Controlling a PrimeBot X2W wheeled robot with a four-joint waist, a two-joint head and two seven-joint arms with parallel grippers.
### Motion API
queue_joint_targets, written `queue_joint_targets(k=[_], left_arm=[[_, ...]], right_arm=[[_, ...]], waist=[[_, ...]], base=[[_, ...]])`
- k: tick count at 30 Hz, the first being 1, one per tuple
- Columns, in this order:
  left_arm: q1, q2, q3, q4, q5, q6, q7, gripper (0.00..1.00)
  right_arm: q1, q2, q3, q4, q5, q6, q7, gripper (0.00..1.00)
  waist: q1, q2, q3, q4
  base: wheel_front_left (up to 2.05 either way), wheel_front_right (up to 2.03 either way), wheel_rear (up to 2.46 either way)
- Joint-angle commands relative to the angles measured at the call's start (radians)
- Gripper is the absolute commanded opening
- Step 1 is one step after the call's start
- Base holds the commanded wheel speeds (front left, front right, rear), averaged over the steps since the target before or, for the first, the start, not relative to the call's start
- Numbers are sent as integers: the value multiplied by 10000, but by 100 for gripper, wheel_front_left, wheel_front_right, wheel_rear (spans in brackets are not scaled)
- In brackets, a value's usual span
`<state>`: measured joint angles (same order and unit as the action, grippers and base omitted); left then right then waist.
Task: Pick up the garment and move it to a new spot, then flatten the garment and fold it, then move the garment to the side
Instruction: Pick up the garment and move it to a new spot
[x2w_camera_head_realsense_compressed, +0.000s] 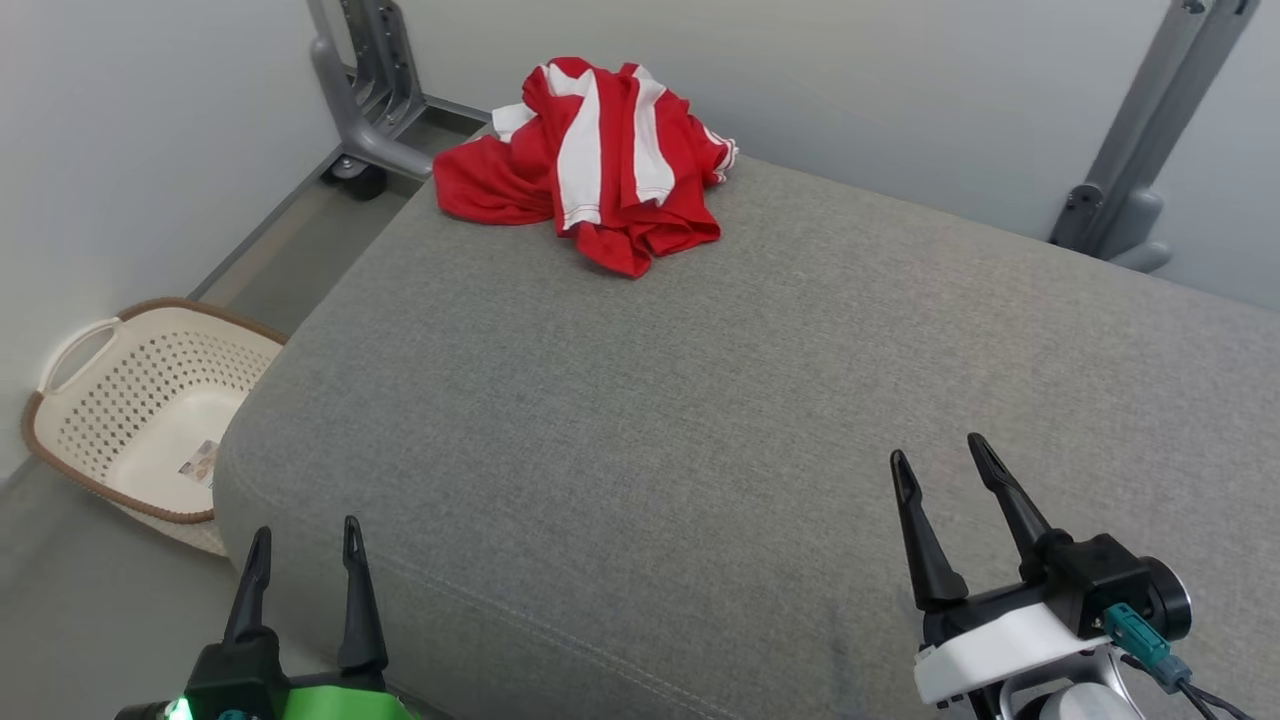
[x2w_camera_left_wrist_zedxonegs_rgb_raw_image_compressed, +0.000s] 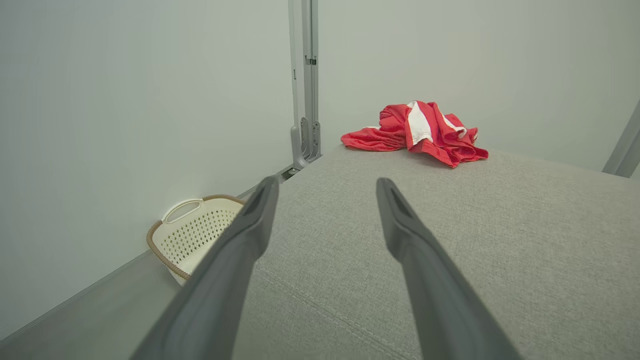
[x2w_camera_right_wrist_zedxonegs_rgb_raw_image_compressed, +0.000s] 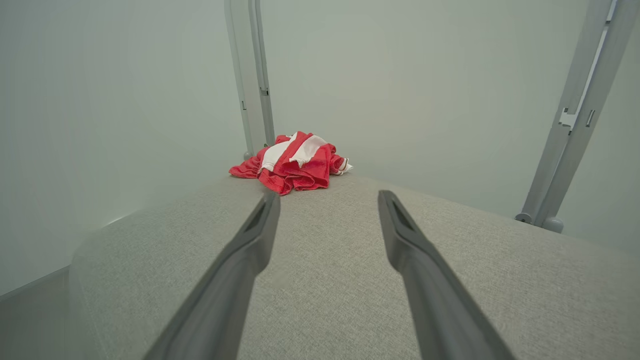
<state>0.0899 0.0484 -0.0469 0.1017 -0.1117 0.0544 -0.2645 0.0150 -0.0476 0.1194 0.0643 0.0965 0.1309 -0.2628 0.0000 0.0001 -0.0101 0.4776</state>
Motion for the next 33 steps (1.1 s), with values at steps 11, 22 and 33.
queue_joint_targets(k=[11, 22, 33], left_arm=[[263, 37, 54, -144, -3, 49, -1, 100], [-968, 94, 378, -393, -92, -291, 1, 100], [-4876, 1333, 937, 257, -26, -1177, 11, 100]], right_arm=[[28, -46, 20, 4, -88, -3, -32, 100], [-289, -47, -355, -386, -587, -3, -32, 100], [-1343, -47, -386, -826, -1410, -3, -32, 100]], waist=[[0, -1, 107, 400], [0, -1, 1184, -203], [0, -1, 3254, -1506]], base=[[0, 0, 0], [0, 0, 0], [0, 0, 0]])
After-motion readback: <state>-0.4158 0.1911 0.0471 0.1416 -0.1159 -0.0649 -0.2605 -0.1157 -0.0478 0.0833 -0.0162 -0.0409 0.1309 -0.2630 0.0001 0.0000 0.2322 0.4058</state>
